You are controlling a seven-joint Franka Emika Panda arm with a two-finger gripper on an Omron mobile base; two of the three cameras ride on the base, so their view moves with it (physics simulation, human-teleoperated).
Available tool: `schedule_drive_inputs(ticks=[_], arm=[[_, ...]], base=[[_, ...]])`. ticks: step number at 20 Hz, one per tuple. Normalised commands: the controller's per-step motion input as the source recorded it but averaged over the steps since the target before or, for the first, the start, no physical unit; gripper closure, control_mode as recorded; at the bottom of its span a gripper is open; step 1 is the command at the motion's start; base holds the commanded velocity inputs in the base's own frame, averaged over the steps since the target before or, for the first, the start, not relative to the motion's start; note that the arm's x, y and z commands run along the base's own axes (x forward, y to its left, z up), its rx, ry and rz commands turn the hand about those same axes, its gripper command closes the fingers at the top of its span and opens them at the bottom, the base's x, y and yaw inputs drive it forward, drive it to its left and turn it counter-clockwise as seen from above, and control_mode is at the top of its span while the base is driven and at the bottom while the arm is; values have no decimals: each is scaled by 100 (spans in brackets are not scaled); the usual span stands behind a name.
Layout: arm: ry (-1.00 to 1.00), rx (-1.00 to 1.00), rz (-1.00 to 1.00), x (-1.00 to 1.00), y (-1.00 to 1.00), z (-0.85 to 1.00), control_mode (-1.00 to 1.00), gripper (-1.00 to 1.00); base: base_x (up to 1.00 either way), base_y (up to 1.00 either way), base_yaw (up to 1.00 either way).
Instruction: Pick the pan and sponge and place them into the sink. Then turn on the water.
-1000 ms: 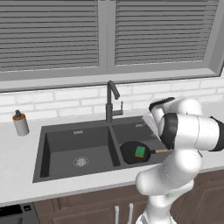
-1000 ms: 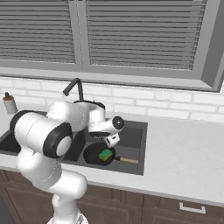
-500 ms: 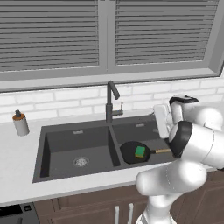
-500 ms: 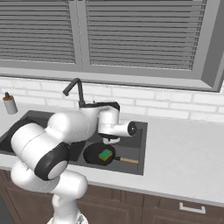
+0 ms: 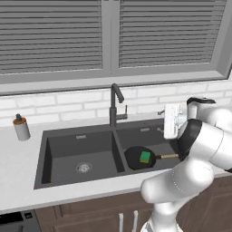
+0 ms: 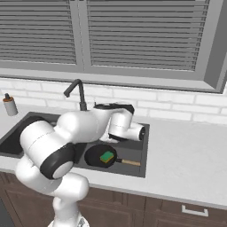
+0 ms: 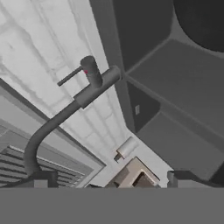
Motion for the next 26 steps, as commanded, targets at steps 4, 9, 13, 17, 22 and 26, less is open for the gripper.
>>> schedule_drive_inputs(ticks=[4, 9, 13, 17, 22, 26], arm=[[2, 32, -18, 0, 19, 0, -100, -100], [4, 23, -26, 0, 40, 0, -100, -100], [5, 21, -23, 0, 42, 0, -100, -100], [10, 15, -13, 2, 34, 0, -100, -100], [12, 10, -7, 14, 37, 2, -100, -100], [6, 16, -2, 13, 8, 18, -100, -100]], base=[[0, 0, 0], [0, 0, 0], [0, 0, 0], [0, 0, 0], [0, 0, 0], [0, 0, 0]])
